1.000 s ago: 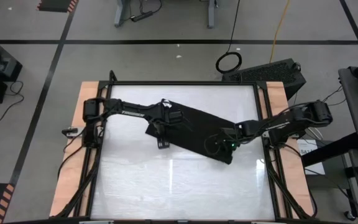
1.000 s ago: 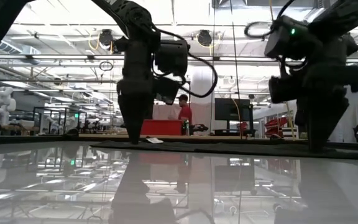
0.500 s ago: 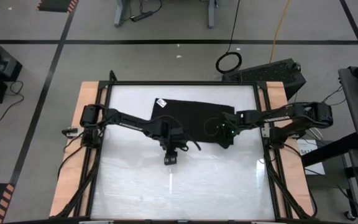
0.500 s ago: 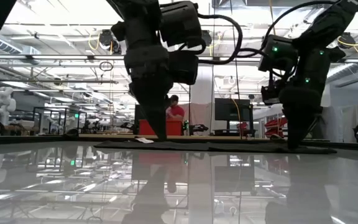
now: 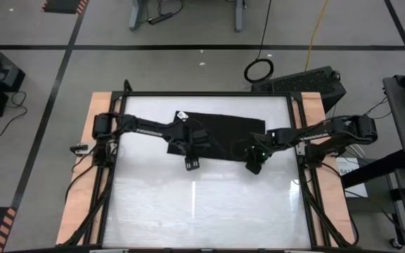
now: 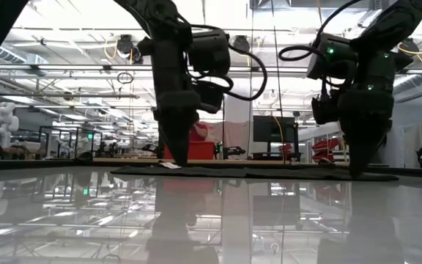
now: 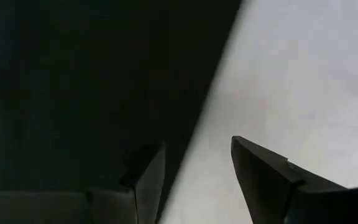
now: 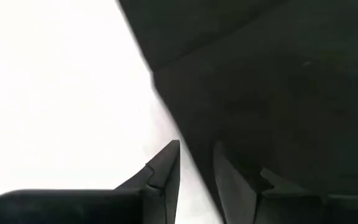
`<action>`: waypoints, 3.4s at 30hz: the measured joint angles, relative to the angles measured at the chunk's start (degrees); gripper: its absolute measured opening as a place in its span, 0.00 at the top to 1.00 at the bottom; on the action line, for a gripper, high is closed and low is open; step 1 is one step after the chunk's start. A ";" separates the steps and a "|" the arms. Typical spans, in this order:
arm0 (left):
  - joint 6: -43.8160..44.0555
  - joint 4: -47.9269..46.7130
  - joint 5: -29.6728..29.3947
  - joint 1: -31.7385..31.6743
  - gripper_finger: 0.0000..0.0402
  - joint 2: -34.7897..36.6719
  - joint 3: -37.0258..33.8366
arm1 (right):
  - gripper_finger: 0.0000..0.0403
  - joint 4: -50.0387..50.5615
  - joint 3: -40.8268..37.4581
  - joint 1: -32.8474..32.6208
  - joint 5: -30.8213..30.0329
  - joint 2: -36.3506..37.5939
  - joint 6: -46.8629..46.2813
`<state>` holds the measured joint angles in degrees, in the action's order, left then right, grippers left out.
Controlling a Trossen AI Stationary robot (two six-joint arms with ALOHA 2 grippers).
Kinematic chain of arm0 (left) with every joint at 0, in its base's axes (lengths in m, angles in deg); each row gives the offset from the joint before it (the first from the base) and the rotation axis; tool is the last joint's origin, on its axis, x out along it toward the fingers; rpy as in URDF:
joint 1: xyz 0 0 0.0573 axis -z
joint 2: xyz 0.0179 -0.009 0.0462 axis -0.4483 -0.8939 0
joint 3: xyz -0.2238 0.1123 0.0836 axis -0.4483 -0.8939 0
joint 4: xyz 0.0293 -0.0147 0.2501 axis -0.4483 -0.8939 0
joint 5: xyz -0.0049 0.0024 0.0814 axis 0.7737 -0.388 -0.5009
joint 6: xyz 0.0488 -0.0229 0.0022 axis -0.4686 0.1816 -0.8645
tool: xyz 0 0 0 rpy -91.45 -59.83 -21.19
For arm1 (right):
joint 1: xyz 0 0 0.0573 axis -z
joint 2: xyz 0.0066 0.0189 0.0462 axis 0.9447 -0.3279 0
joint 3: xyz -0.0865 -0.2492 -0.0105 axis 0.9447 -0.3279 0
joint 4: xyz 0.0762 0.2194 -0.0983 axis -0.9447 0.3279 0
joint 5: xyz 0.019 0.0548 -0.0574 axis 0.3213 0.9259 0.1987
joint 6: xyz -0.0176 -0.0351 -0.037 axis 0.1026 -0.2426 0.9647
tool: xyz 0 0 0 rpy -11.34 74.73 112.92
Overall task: Roll towel into tight, uniform cylinder
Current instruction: Fold the black towel
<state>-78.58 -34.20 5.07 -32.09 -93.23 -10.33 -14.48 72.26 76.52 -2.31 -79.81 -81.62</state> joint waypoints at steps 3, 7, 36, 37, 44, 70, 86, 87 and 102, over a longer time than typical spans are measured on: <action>-0.98 0.22 -1.11 -2.26 0.52 0.00 -0.02 | 0.78 -0.48 0.00 -3.05 0.20 0.00 -3.60; -4.20 0.50 -0.68 -4.79 0.52 -0.62 -0.45 | 0.78 -4.45 0.00 -7.26 1.19 -0.52 -8.67; -6.63 4.17 -3.12 -1.22 0.52 -0.42 4.76 | 0.78 3.99 4.43 -4.31 -11.96 13.75 -0.38; -5.65 6.28 -3.79 -0.71 0.52 -0.86 4.76 | 0.78 5.09 4.44 -2.93 -14.76 14.12 1.47; 5.70 15.77 -2.75 -0.17 0.52 -4.41 4.76 | 0.78 7.61 4.36 8.59 -16.70 9.11 12.77; 1.47 10.40 6.03 -7.17 0.52 -2.87 4.72 | 0.78 -0.07 4.31 0.29 -4.89 6.47 -5.22; -3.12 6.60 3.42 -10.27 0.52 -3.28 -1.82 | 0.78 1.14 4.31 -3.27 -9.50 -5.63 -3.09; -3.03 6.55 3.60 -9.42 0.52 -3.24 -2.22 | 0.78 1.28 4.32 -2.89 -9.49 -5.66 -2.81; -18.99 12.75 -1.75 -6.24 0.52 -3.48 -3.05 | 0.78 -25.90 4.33 -14.81 3.61 -12.46 -20.82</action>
<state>-97.57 -21.45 3.33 -38.34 -96.71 -13.37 -40.38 76.58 61.71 1.30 -92.27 -102.44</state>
